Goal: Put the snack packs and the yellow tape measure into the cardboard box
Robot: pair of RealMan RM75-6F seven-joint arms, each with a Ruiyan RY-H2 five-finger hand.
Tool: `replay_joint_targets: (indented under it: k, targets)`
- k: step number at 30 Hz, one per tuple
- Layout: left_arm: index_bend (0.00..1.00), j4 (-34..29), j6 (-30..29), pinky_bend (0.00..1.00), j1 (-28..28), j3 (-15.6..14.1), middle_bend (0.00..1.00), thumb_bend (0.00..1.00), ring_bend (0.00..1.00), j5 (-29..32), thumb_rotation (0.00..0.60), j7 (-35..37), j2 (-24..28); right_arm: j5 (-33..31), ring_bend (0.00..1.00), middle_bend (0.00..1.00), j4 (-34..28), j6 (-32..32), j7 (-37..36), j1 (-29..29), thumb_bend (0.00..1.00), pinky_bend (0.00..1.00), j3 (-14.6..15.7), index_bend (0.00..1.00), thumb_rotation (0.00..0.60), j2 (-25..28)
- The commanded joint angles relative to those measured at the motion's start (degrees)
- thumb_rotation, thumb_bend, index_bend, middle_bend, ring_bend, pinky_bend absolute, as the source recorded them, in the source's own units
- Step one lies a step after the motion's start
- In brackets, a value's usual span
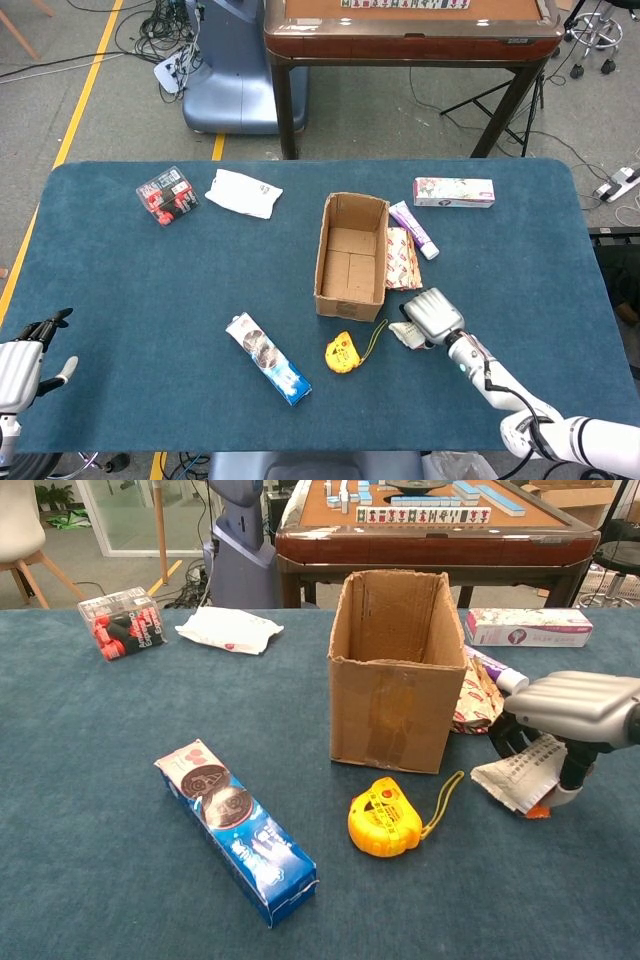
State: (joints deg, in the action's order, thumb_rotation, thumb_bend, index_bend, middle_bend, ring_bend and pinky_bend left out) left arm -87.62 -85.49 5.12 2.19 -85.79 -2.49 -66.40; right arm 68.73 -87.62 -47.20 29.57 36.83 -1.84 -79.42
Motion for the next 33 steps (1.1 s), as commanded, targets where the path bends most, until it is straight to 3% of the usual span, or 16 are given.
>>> replay_joint_targets:
  k: [1,11,18,25,30,33]
  targets:
    - [0.17,0.02,0.02,0.62,0.01,0.02,0.34,0.26,0.32,0.02,0.6,0.02,0.01,0.99,0.59,0.67,-1.73,-1.41,-1.84,-0.62,0.16,0.58,-0.05,0.63,0.6,1.25]
    - [0.17,-0.13,0.35,0.62,0.19,-0.1,0.34,0.26,0.32,-0.15,0.6,-0.46,-0.14,7.71,0.6,0.68,-17.76,-8.24,-8.05,-2.46,0.17,0.6,-1.94,0.64,0.6,14.21]
    - [0.17,-0.19,0.54,0.62,0.4,-0.17,0.34,0.26,0.32,-0.42,0.6,-0.8,-0.33,7.45,0.6,0.68,-26.53,-14.89,-6.38,-2.47,0.17,0.6,-7.47,0.64,0.6,19.94]
    - [0.17,-0.31,0.46,0.62,0.43,0.03,0.34,0.26,0.32,-0.25,0.6,-0.3,-0.11,2.04,0.6,0.68,-27.83,-16.31,-3.25,1.54,0.17,0.6,-13.6,0.64,0.6,18.26]
    - [0.17,-0.57,0.02,0.62,0.24,0.08,0.34,0.26,0.32,-0.32,0.6,0.03,0.19,-4.91,0.6,0.68,-25.38,-16.33,4.33,5.94,0.16,0.6,-15.66,0.64,0.6,13.45]
    - [0.17,-0.67,-0.11,0.62,0.16,0.06,0.34,0.26,0.32,-0.35,0.6,0.08,0.31,-6.98,0.59,0.67,-21.63,-17.0,4.6,8.07,0.15,0.6,-16.83,0.64,0.6,9.11]
